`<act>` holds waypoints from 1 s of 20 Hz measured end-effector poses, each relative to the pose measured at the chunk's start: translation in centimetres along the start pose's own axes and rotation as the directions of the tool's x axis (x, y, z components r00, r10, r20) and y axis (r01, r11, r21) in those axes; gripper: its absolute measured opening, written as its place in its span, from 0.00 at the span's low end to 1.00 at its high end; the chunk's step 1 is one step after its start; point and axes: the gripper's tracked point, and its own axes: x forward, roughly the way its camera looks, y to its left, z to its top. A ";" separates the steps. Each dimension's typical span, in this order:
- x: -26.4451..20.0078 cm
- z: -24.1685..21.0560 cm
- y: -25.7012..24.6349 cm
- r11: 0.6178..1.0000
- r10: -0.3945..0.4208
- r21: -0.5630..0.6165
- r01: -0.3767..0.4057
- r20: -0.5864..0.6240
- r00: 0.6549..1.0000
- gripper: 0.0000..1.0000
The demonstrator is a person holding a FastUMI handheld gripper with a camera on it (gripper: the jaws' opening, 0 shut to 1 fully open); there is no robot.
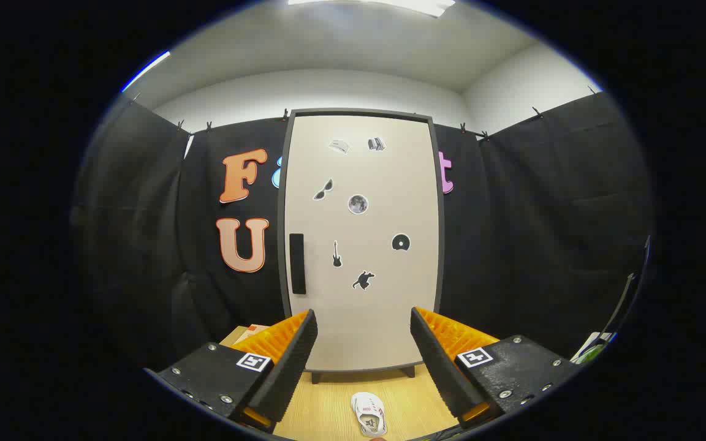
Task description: Open the shoe cabinet door, grab the shoes and put them into the shoe cabinet, then close the shoe cabinet door.
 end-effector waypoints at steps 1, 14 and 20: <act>0.1 0.0 0.0 1.000 0.000 0.001 0.000 -0.004 1.000 0.95; 1.5 -0.1 -0.9 1.000 0.001 -0.003 -0.001 -0.007 1.000 0.95; 2.2 0.0 0.0 1.000 0.021 0.016 -0.021 -0.009 1.000 0.95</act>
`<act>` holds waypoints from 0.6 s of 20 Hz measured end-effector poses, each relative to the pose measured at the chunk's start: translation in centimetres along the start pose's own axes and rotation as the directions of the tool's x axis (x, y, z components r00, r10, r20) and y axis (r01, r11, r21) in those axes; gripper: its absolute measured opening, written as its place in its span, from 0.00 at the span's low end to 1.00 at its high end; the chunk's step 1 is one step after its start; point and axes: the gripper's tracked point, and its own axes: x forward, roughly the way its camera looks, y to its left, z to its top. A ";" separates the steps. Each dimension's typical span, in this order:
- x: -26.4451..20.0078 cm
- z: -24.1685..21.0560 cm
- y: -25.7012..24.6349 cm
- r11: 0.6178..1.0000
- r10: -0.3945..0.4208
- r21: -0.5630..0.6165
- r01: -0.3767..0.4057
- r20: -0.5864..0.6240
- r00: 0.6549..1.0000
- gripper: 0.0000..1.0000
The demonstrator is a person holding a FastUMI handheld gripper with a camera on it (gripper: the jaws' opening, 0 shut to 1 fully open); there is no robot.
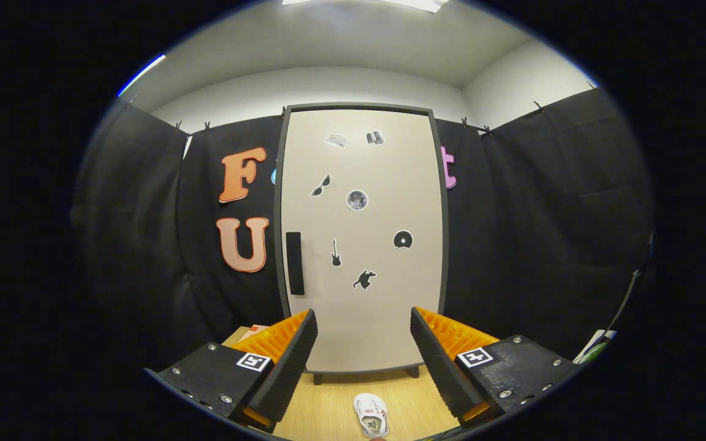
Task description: Open the shoe cabinet door, grab the shoes and put them into the shoe cabinet, then close the shoe cabinet door.
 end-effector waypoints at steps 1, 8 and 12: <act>0.2 0.0 0.3 1.000 0.006 0.002 -0.006 0.000 1.000 0.95; 3.5 0.4 4.2 0.998 0.063 0.003 -0.063 -0.002 0.998 0.95; 7.3 0.3 7.7 0.995 0.099 -0.006 -0.100 -0.007 0.995 0.95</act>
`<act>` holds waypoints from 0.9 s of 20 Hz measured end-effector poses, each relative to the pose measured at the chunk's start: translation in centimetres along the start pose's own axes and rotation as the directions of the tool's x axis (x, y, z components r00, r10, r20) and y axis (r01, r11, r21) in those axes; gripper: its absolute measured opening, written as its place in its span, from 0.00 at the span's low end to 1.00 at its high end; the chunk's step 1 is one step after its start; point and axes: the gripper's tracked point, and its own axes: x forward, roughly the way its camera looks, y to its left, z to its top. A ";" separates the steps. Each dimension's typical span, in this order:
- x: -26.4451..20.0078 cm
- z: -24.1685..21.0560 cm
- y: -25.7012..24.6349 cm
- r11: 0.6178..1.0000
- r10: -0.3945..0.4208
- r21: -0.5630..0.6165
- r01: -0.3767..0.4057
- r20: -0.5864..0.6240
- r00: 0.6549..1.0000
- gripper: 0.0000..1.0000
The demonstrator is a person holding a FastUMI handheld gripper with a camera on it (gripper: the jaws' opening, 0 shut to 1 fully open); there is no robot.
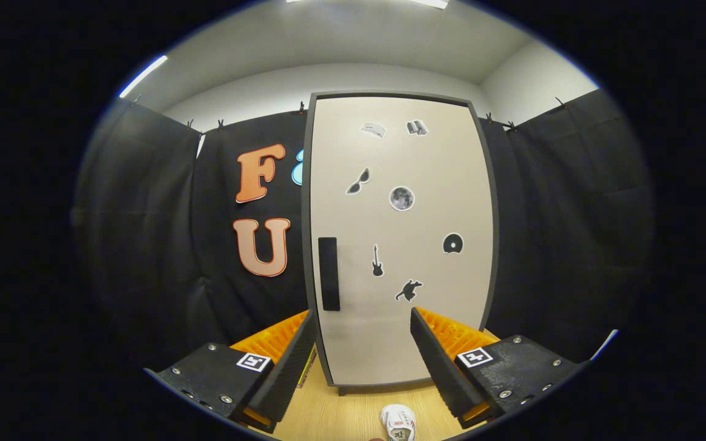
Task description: Open the shoe cabinet door, grab the shoes and put them into the shoe cabinet, then close the shoe cabinet door.
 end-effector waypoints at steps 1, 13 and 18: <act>1.1 0.0 0.7 1.000 0.008 -0.006 -0.008 0.001 1.000 0.95; 14.2 -1.0 5.3 0.998 -0.006 -0.060 0.006 0.000 1.000 0.95; 16.8 -1.2 4.5 0.998 -0.038 -0.052 0.038 -0.006 0.999 0.95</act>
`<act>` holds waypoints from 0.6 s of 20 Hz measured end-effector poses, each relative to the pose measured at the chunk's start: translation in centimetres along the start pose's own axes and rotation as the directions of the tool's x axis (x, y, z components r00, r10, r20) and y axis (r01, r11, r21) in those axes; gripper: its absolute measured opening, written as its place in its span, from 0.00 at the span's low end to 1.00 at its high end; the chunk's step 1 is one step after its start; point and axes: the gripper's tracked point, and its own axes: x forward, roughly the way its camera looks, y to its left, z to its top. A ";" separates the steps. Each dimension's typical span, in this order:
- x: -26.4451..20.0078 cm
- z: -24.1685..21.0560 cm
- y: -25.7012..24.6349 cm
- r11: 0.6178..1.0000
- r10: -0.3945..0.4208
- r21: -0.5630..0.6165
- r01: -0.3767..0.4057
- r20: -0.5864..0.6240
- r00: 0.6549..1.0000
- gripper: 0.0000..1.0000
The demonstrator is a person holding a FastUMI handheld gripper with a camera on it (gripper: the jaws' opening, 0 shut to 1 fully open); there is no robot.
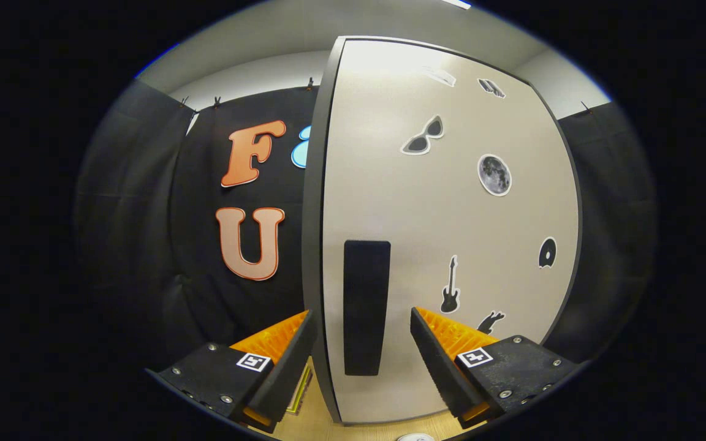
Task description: Open the shoe cabinet door, grab the shoes and put them into the shoe cabinet, then close the shoe cabinet door.
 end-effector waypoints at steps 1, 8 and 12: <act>0.2 -0.1 -0.1 1.000 -0.004 -0.006 0.004 -0.001 1.000 0.95; -0.4 0.3 0.1 1.000 -0.005 -0.014 0.005 0.010 1.000 0.49; -1.0 0.2 0.0 1.000 0.009 0.020 -0.009 -0.016 1.000 0.35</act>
